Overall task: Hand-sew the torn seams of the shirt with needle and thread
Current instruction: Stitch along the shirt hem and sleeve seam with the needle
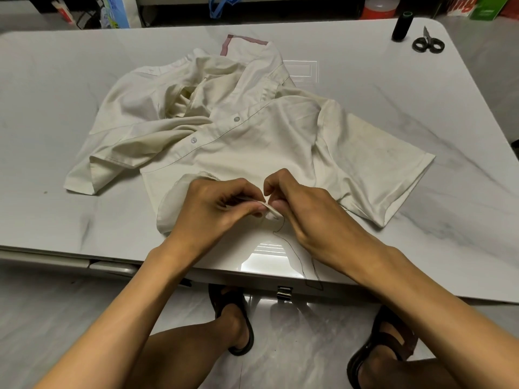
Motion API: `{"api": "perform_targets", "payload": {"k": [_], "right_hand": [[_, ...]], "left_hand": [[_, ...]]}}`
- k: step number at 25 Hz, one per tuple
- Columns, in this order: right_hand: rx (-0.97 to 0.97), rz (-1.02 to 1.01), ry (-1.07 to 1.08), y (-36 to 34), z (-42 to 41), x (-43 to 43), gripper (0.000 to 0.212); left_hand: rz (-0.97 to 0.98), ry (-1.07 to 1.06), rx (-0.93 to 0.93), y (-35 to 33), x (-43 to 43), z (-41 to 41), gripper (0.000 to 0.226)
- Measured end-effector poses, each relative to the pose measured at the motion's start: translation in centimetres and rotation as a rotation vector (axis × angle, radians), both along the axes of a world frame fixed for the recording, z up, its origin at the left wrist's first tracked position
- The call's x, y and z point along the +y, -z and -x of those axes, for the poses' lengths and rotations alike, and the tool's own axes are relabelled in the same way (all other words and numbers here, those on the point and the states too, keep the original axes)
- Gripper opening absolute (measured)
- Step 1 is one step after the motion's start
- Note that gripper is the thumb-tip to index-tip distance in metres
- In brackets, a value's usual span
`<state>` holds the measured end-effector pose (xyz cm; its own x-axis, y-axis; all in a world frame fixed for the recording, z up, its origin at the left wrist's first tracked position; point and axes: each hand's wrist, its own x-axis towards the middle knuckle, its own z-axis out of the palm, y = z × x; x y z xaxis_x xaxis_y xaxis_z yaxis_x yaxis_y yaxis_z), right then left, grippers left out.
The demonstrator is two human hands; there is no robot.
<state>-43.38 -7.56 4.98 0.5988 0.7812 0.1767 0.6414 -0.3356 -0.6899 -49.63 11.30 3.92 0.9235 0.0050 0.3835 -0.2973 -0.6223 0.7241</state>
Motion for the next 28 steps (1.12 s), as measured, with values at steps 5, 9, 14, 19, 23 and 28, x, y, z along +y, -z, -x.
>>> {"api": "perform_targets", "payload": {"k": [5,9,14,19,23,28], "right_hand": [[-0.337,-0.134,0.09,0.1,-0.2,0.2,0.013],[-0.476,-0.107,0.084,0.4,-0.1,0.0,0.015],[-0.529,-0.122,0.126,0.6,-0.1,0.2,0.011],[-0.435,-0.197,0.133,0.6,-0.4,0.6,0.004],[0.08,-0.489,0.264,-1.5,0.3,0.8,0.008],[0.492,-0.721,0.456,-2.8,-0.2,0.7,0.009]], "left_hand": [[0.337,-0.048,0.322,-0.7,-0.3,-0.4,0.005],[0.401,-0.018,0.432,-1.3,0.0,-0.6,0.002],[0.464,-0.003,0.49,-1.7,0.1,-0.4,0.003],[0.52,-0.007,0.526,-2.0,-0.1,-0.4,0.005],[0.544,-0.046,0.508,-2.0,-0.3,-0.8,0.006],[0.565,-0.062,0.521,-2.1,-0.3,-0.8,0.004]]}}
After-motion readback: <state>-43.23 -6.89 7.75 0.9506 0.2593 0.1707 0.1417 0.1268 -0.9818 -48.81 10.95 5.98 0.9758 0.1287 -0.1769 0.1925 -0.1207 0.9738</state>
